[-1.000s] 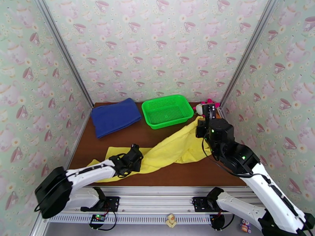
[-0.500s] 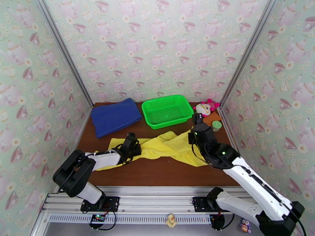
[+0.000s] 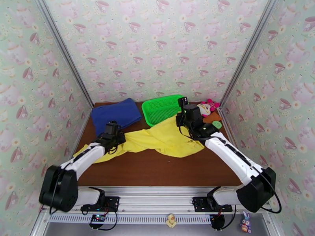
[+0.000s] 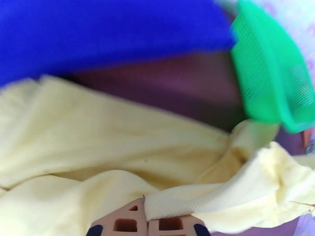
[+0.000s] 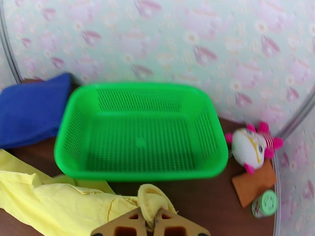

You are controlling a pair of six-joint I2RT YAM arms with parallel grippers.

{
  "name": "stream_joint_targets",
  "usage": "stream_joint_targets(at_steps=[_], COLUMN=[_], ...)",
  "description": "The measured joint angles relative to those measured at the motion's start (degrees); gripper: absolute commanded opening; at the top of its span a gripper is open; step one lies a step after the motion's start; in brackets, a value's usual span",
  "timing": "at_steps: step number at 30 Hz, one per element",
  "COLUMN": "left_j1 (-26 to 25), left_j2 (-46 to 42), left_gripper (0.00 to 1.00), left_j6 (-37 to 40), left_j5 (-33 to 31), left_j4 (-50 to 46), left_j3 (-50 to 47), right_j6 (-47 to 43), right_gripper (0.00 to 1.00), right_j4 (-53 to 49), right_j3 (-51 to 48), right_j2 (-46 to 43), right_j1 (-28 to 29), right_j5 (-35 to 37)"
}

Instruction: Fold and stack the trousers

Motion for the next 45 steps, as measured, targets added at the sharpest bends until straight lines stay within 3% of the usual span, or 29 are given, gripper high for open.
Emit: stream_joint_targets(at_steps=[4,8,11,17,20,25,29,31,39,42,45], left_j1=[4.0,0.9,-7.3,-33.0,-39.3,-43.9,-42.1,-37.8,-11.5,-6.3,-5.4], left_j2=[-12.9,-20.6,-24.9,-22.5,-18.0,-15.5,-17.6,-18.0,-16.7,-15.1,-16.8], left_gripper=[0.0,0.0,0.0,0.0,0.0,0.0,0.0,0.0,0.0,0.0,0.0], left_j6=[1.1,1.2,0.4,-5.9,-9.1,-12.9,-12.9,-11.9,-4.2,-1.7,0.3], left_j5=[-1.9,-0.6,0.3,-4.0,-6.3,-9.2,-11.5,-12.1,-5.7,-2.9,-0.8], left_j4=[-4.0,-9.1,-11.9,-19.1,-18.7,-17.2,-18.0,-18.8,-18.4,-18.8,-19.0], left_j3=[3.2,1.6,-4.6,-13.5,-14.6,-17.3,-16.5,-14.1,-4.1,1.6,6.1], right_j6=[-1.0,0.8,6.0,22.3,30.1,37.9,36.7,34.6,20.6,14.4,10.1], right_gripper=[0.0,0.0,0.0,0.0,0.0,0.0,0.0,0.0,0.0,0.0,0.0], right_j4=[1.6,0.1,-4.7,-20.8,-27.1,-29.9,-28.9,-27.8,-19.4,-18.0,-15.6], right_j3=[4.0,-1.5,-11.4,-30.8,-35.2,-38.6,-37.7,-34.8,-9.3,3.8,10.6], right_j2=[-3.2,-11.3,-19.6,-29.4,-33.8,-44.3,-44.9,-40.7,-9.2,1.6,4.1], right_j1=[0.2,0.3,0.3,0.0,0.0,0.0,0.0,0.0,0.0,0.0,0.0], right_j5=[-4.6,-2.4,6.5,21.2,23.8,25.4,25.5,24.4,15.2,9.0,1.6])
